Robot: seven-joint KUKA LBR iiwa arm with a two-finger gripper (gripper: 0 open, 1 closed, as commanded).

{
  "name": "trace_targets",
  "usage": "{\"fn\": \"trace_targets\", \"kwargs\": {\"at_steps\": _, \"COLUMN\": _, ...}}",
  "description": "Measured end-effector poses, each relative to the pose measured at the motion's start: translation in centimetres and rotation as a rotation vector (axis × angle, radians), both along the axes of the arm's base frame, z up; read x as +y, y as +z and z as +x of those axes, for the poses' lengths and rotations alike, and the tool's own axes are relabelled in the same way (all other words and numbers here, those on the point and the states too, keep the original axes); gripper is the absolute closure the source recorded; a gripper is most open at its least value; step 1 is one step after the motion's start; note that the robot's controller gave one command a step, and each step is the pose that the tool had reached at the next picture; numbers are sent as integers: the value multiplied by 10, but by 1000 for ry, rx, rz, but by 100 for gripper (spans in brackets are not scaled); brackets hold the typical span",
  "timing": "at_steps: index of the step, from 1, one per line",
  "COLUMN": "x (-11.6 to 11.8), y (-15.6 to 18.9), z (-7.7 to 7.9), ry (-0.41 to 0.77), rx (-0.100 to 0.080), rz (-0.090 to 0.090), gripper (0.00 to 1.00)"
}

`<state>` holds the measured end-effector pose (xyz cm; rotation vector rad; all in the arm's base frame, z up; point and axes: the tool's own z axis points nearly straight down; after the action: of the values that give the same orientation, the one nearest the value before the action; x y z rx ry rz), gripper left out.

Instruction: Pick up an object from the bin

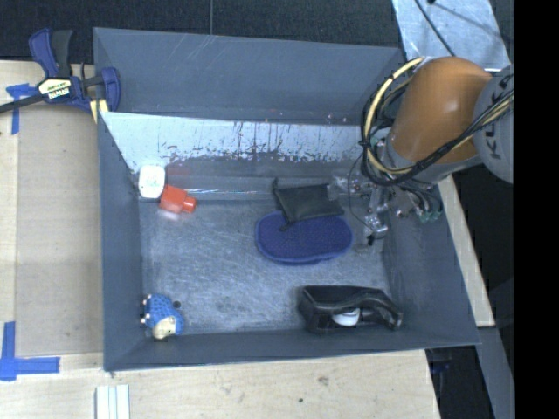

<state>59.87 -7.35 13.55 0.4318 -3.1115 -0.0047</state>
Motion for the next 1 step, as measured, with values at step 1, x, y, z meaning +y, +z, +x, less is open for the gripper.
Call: {"fn": "trace_targets", "kwargs": {"at_steps": 1, "x": 7, "y": -67, "z": 8, "ry": 152, "rx": 0, "rz": -3, "gripper": 0}}
